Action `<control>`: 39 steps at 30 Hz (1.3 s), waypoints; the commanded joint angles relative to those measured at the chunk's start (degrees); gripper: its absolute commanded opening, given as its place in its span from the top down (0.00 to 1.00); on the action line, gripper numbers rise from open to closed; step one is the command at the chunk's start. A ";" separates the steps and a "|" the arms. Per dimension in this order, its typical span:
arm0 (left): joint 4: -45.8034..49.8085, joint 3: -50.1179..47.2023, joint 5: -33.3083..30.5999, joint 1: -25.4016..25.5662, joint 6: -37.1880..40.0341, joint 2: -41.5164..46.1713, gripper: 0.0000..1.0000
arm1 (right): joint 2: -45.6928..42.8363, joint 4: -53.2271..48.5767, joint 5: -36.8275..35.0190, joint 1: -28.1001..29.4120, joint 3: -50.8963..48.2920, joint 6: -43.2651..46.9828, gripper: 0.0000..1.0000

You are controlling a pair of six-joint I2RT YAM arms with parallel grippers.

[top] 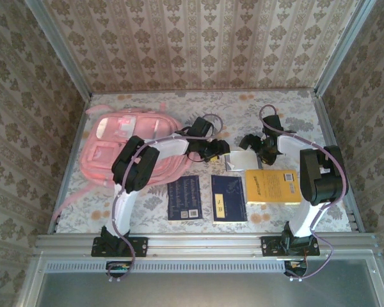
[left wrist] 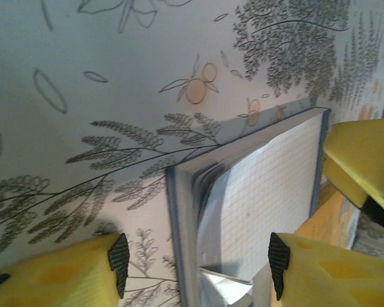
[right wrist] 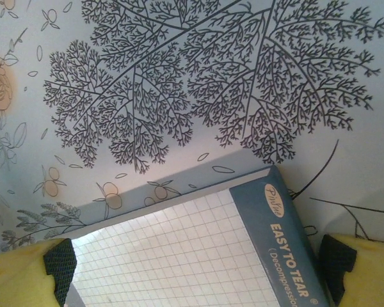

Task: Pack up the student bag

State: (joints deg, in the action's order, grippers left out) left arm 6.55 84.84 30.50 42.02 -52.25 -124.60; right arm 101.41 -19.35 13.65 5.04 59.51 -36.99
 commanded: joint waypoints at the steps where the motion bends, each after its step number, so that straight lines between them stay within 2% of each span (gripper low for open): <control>1: -1.06 1.89 2.54 0.98 -2.04 -2.22 0.41 | 2.63 4.04 13.28 2.69 -2.80 -4.16 0.00; 9: -0.84 1.56 3.24 0.88 -2.07 -2.32 0.46 | -3.51 6.43 19.44 2.87 -5.14 -7.19 0.00; 23: -2.86 -0.45 3.32 0.17 -3.38 -0.52 0.49 | -12.88 7.13 24.56 3.27 -7.22 -11.95 0.00; 26: -3.24 -0.97 3.25 0.16 -3.58 -0.30 0.49 | -13.93 10.19 26.27 3.85 -8.61 -14.28 0.00; 33: -5.57 -2.97 3.77 -0.16 -4.51 0.39 0.50 | -14.35 19.26 27.42 5.50 -11.24 -20.36 0.07; 39: -6.61 -4.14 4.29 -0.58 -4.79 1.35 0.52 | -12.56 18.82 25.30 6.82 -9.71 -19.84 0.14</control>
State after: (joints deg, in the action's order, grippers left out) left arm 0.23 82.08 33.30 41.34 -56.25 -125.19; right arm 88.23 -3.62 38.06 10.94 48.58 -55.90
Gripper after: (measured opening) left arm 0.488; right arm 0.869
